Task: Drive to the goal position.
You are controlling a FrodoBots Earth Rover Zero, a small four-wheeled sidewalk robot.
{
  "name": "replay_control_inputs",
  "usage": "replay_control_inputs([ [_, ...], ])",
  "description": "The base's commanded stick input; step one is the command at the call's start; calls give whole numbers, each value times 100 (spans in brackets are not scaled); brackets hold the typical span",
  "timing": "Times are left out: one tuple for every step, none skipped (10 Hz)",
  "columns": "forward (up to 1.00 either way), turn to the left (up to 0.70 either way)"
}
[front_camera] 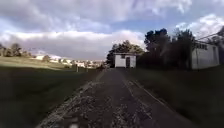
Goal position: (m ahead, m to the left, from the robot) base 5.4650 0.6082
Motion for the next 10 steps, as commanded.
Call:
replay_control_inputs([
  [100,-12],
  [100,-3],
  [100,0],
  [100,0],
  [100,0],
  [100,0],
  [100,0],
  [100,0],
  [100,0],
  [100,0],
])
